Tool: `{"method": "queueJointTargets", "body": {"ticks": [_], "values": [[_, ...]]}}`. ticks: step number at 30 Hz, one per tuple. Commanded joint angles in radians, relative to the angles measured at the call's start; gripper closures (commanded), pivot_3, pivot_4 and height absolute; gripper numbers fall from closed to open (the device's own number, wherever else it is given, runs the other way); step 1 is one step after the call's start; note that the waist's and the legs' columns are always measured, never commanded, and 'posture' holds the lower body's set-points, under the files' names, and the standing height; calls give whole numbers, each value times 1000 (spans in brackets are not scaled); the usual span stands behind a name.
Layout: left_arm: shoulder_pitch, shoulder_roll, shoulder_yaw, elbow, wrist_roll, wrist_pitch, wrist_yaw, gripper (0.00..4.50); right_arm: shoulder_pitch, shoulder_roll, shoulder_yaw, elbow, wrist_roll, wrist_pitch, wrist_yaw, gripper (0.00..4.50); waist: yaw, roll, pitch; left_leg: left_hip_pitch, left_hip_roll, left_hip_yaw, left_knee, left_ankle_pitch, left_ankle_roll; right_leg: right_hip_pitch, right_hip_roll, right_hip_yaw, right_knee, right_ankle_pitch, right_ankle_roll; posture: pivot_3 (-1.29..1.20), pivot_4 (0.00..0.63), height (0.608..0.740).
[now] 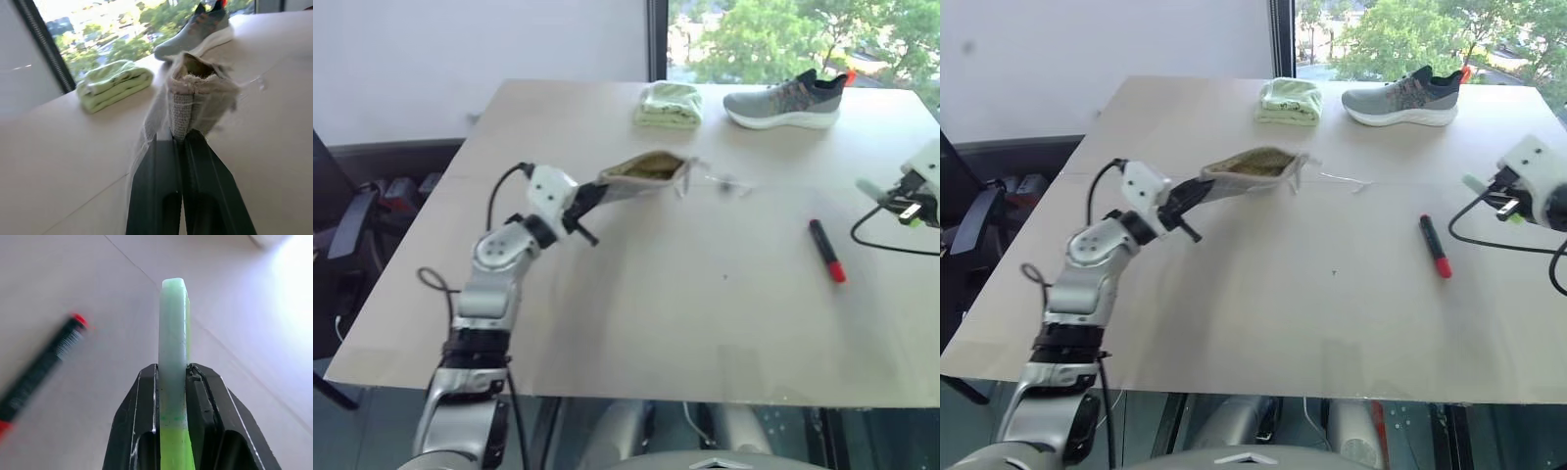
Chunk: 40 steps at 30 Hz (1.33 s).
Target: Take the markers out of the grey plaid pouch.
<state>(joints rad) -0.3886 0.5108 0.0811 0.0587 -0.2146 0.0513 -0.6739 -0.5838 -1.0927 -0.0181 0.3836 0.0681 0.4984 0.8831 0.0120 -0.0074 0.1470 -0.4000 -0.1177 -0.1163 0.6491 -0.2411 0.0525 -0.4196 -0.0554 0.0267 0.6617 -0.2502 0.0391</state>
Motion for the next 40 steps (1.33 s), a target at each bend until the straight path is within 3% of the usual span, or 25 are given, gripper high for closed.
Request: {"method": "queueJointTargets", "body": {"ticks": [1, 2, 5, 8, 11, 14, 21, 27, 30, 40], "values": [[61, 24, 17, -83, 17, -16, 10, 4500, -10, -38, -9, 65, -67, -49, -50, 3791, 2, 0, 0, 0, 0, 0, 0, 0, 0, 1, 0, 0, 0, 0, 0, 0, 150, 740], [80, 29, 17, -91, 24, -20, 13, 4500, -11, -41, -4, 87, -82, -60, -55, 3791, 2, 0, 0, 0, 0, 0, 0, 0, 0, 1, 0, 0, 1, 0, 0, 0, 150, 740], [129, 39, 16, -106, 62, -49, 30, 4500, -12, -35, -7, 139, -93, -103, -44, 2930, 2, 0, 0, 1, 0, 0, 0, 0, 0, 1, 0, -1, 1, 0, 0, 0, 150, 740], [153, 41, 15, -100, 91, -74, 50, 4500, -22, -11, -18, 116, -67, -95, -6, 1621, 2, 1, 0, 2, 0, 0, 0, 0, 0, 2, 0, -1, 1, 0, 0, 0, 150, 740], [172, 53, 12, -90, 123, -108, 60, 4500, -11, 5, -53, 70, -1, -70, 51, 1621, -1, 1, 0, 2, 0, 0, 0, 0, 0, 2, 0, -1, 1, 0, 0, 0, 150, 740], [194, 67, 25, -86, 130, -132, 60, 3527, 27, 7, -91, -1, 63, -19, 94, 1563, 1, 1, 0, 2, 0, 0, 0, 0, 0, 2, 0, -1, 1, 0, 0, 0, 150, 740], [321, 112, 117, -123, 66, -95, 47, 134, 225, 41, -219, -335, 295, 190, 180, 1563, 3, 1, 0, 1, 1, -2, 0, -1, 1, 2, 0, -2, -1, 0, 0, 0, 150, 740], [589, 93, 160, -418, -152, 174, 1, 37, 448, 203, -304, -593, 462, 172, 192, 1563, 3, 1, 0, 2, 1, -1, 0, -5, 8, 4, 0, -1, -1, 0, 0, 0, 150, 740], [670, 82, 138, -502, -185, 252, 9, 37, 561, 204, -277, -661, 491, 155, 261, 1563, 14, 3, 1, 2, 1, -1, 1, -5, 8, 5, 0, -2, 0, 0, 0, 0, 150, 740], [860, 26, 72, -615, -174, 246, 9, 37, 632, 248, -266, -563, 475, -32, 319, 1563, 12, 2, 1, 5, 4, 0, 3, -7, 4, 8, 1, -4, -1, 0, 0, 0, 150, 740]]}}
